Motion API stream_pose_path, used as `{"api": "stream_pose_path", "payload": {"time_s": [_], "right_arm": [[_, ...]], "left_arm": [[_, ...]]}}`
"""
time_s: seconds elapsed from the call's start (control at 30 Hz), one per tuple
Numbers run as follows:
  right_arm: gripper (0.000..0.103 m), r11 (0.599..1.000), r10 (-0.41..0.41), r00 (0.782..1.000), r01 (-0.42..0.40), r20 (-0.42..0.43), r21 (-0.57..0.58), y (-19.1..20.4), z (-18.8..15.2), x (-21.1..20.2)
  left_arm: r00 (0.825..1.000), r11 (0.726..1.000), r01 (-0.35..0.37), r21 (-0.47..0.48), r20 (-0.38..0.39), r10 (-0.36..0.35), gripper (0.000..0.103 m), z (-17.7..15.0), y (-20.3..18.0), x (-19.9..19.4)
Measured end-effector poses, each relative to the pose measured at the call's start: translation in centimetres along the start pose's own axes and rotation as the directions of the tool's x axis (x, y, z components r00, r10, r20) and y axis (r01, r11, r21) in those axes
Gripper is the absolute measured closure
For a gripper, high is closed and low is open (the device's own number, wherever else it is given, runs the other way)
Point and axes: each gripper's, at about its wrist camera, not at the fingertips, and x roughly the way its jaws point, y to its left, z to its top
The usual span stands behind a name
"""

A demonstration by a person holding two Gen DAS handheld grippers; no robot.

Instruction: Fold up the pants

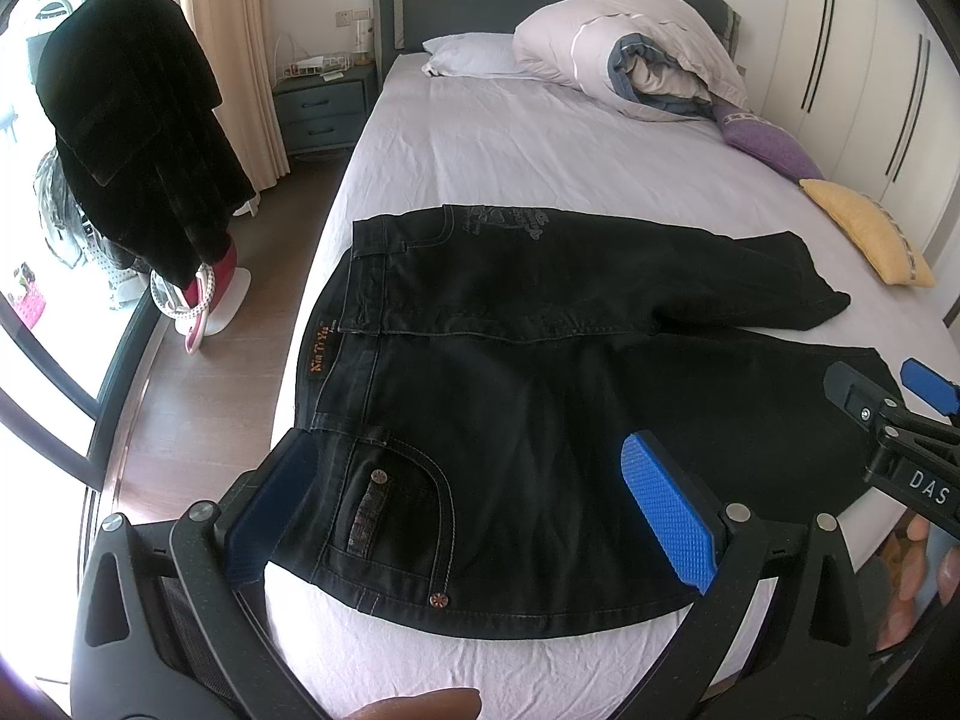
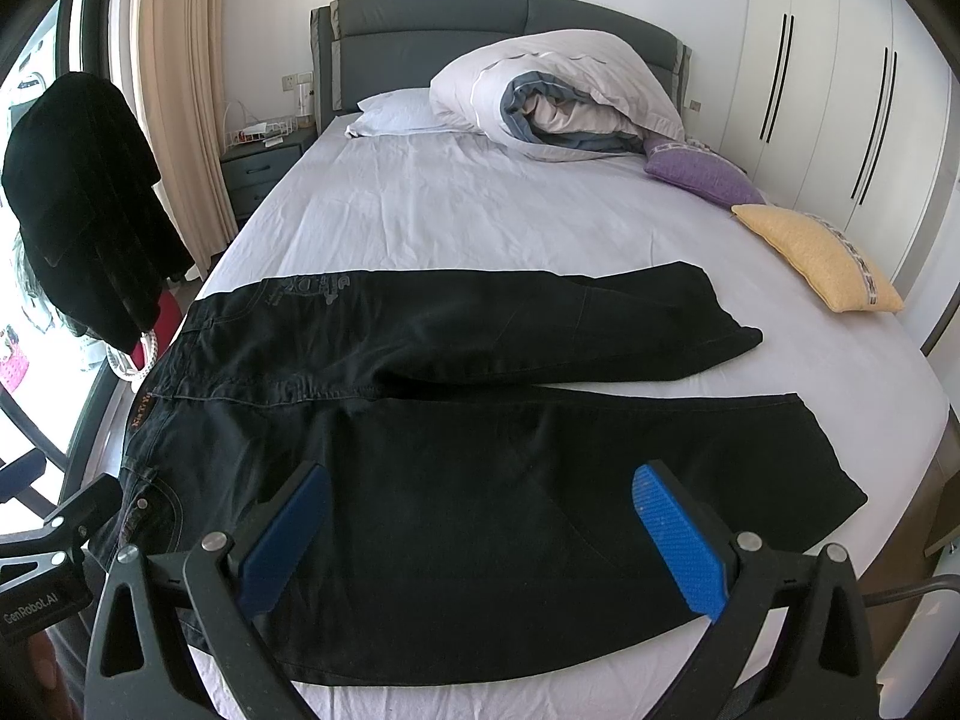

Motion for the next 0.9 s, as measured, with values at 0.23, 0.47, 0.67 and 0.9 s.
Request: {"api": "stream_pose_path", "payload": {"time_s": [0.23,0.47,0.67,0.9], "right_arm": [[0.0,1.0,0.001,1.0,-0.001,-0.001,-0.001,-0.02,-0.02,0.01],[0.0,1.0,0.001,1.0,-0.001,-0.004,-0.002,0.06,-0.18,0.04],[0.0,1.0,0.0,1.0,0.0,-0.004,-0.002,0.06,-0.11,0.05],[0.0,1.0,0.002,1.0,-0.002,-0.005,-0.001,0.08,-0.21,0.09]], "left_arm": [[1.0,1.0,0.001,-0.001,-0.001,-0.001,0.0,-0.02,-0.04,-0.02],[1.0,1.0,0.001,-0.001,-0.002,-0.001,0.0,-0.04,-0.07,-0.02],[1.0,1.0,0.0,0.0,-0.003,0.0,0.0,0.01,-0.01,0.02],[1.0,1.0,0.0,0.0,-0.004,0.0,0.0,0.0,-0.03,0.02]]}}
